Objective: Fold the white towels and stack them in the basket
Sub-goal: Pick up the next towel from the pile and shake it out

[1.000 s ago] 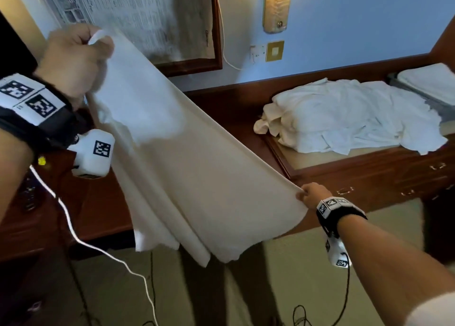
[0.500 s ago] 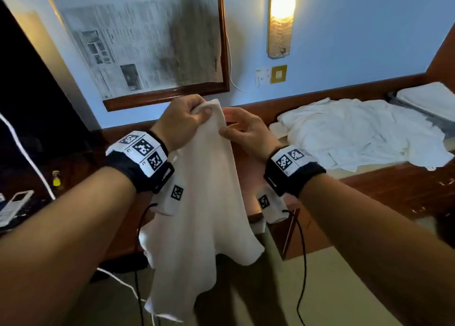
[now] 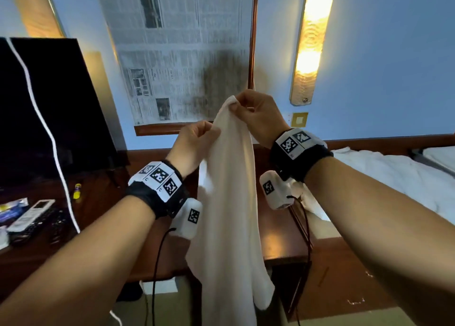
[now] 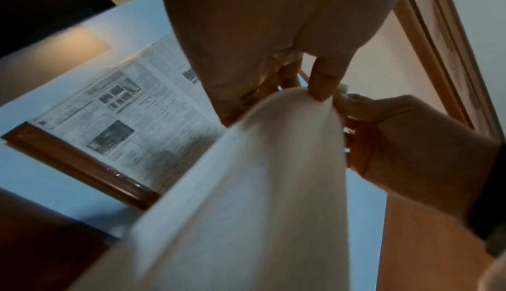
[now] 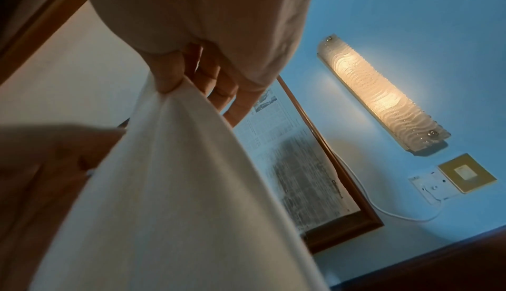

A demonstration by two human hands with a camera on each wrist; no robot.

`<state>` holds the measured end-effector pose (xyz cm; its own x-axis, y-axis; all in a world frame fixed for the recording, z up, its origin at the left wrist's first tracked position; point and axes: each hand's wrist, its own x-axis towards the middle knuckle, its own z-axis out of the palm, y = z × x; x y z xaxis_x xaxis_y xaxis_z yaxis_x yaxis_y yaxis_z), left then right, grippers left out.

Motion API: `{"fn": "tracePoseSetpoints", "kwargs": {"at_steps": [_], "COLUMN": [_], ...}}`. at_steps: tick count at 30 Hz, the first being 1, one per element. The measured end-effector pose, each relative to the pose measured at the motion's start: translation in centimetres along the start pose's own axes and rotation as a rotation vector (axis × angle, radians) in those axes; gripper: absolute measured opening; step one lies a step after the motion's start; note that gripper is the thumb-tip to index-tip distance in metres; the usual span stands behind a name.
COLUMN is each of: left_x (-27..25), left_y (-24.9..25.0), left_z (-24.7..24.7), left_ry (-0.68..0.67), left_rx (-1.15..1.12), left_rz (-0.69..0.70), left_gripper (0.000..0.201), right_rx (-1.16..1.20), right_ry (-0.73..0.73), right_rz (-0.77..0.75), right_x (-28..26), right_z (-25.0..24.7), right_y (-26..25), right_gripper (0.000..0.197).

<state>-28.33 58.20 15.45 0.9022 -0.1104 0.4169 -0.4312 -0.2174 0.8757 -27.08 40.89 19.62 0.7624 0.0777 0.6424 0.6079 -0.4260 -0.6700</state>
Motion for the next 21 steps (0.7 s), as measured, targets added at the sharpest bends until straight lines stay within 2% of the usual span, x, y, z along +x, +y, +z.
{"fn": "tracePoseSetpoints", "kwargs": {"at_steps": [9,11,13,14,15,16,17,18,21], "left_x": [-2.8,-3.2,-3.4,-3.5,-3.6,-3.6,-3.3,-3.0,-1.6], "left_y": [-7.0,-8.9,-10.9,-11.5,-11.9,-12.1,-11.9,-11.6,-10.4], "left_z": [4.1,5.0,5.9,6.2,6.4,6.5,6.7,6.7,6.9], "left_ry": [-0.098,-0.121,-0.211,-0.264,-0.284,-0.257,-0.21,-0.155,-0.06], "left_rx": [-0.157,-0.103,0.045,0.123,0.166,0.166,0.155,0.153,0.188], "left_rz": [0.015,-0.039,-0.105,-0.118,-0.126,-0.132,-0.132,-0.118,-0.048], "left_gripper": [0.016,0.037,0.072,0.078,0.073,0.058,0.044,0.037,0.038], "right_rx": [-0.008,-0.025,-0.061,-0.077,-0.09,-0.107,-0.135,-0.17,-0.255], "right_ry": [0.145,0.165,0.196,0.213,0.221,0.215,0.195,0.167,0.043], "right_rz": [-0.006,0.001,0.013,0.021,0.034,0.046,0.056,0.066,0.099], "right_x": [3.3,3.2,3.1,3.0,2.9,2.8,2.7,2.4,1.1], "right_z": [-4.7,-5.6,-6.5,-6.9,-7.4,-7.9,-8.3,-8.7,-9.2], "right_y": [1.0,1.7,2.3,2.6,2.9,3.2,3.5,3.8,4.6], "right_gripper": [0.012,0.011,0.011,0.012,0.013,0.014,0.014,0.013,0.009]}}
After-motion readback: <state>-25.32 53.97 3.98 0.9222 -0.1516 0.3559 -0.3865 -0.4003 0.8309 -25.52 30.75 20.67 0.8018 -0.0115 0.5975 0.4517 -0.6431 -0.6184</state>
